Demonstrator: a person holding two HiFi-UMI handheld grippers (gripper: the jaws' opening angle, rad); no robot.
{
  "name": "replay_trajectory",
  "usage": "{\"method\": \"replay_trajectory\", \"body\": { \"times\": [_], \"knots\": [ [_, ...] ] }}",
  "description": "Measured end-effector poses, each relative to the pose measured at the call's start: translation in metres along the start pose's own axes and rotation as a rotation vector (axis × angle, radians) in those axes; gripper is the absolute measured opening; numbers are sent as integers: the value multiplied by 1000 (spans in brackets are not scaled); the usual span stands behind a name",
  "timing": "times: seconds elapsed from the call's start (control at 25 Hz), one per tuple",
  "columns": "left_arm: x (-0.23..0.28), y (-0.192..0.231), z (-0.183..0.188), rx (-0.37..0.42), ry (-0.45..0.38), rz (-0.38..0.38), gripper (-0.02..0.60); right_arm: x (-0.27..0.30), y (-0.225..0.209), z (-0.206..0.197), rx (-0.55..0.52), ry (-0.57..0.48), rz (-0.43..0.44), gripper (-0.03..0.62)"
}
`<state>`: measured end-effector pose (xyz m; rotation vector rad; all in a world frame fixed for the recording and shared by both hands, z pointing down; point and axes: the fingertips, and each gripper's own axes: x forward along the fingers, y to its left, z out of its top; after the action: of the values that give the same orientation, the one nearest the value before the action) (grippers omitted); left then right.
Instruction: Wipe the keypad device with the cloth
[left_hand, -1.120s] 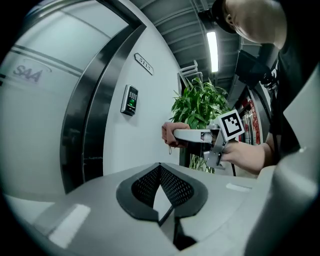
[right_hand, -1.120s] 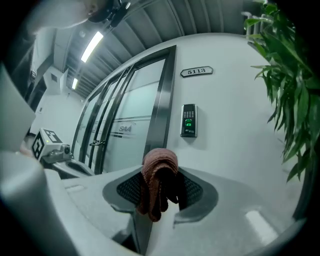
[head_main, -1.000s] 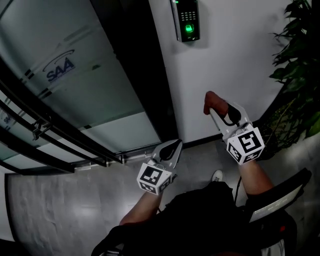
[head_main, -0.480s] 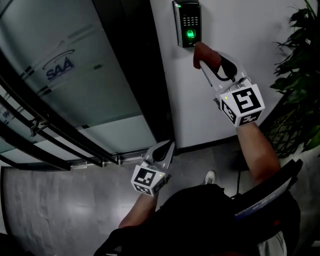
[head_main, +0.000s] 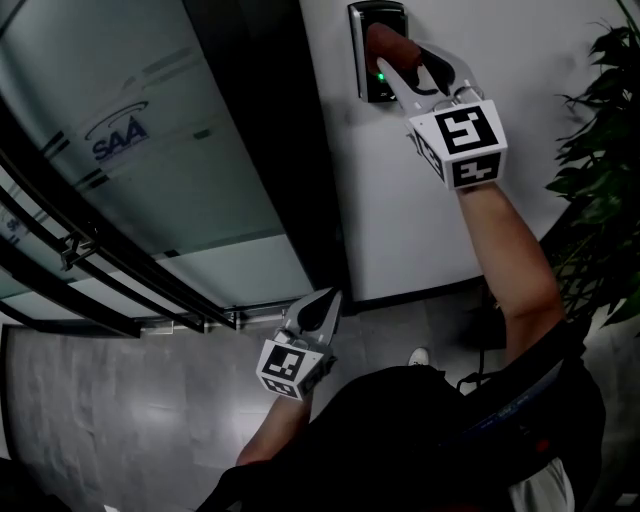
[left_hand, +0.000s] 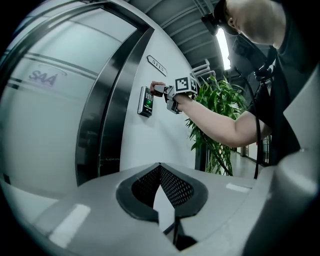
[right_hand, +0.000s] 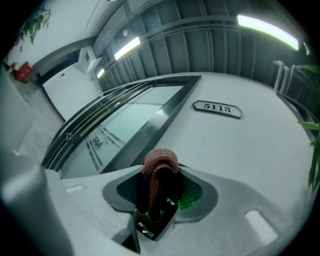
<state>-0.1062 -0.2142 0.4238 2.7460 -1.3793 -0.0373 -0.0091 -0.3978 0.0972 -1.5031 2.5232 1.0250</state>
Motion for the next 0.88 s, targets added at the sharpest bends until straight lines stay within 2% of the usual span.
{"method": "replay_trajectory", "body": {
  "times": [0.36,0.52,0.88],
  "knots": [
    [-8,16,-2,-10,-2,61,15,53,1,-4,-76,40,-13,146],
    [-5,17,-2,-9,-1,61,17,54,-1,-7,-121,45,-17,146],
    [1,11,-6,-8,18,32,15,39,-25,-23,-136,72,-78,144]
  ]
}}
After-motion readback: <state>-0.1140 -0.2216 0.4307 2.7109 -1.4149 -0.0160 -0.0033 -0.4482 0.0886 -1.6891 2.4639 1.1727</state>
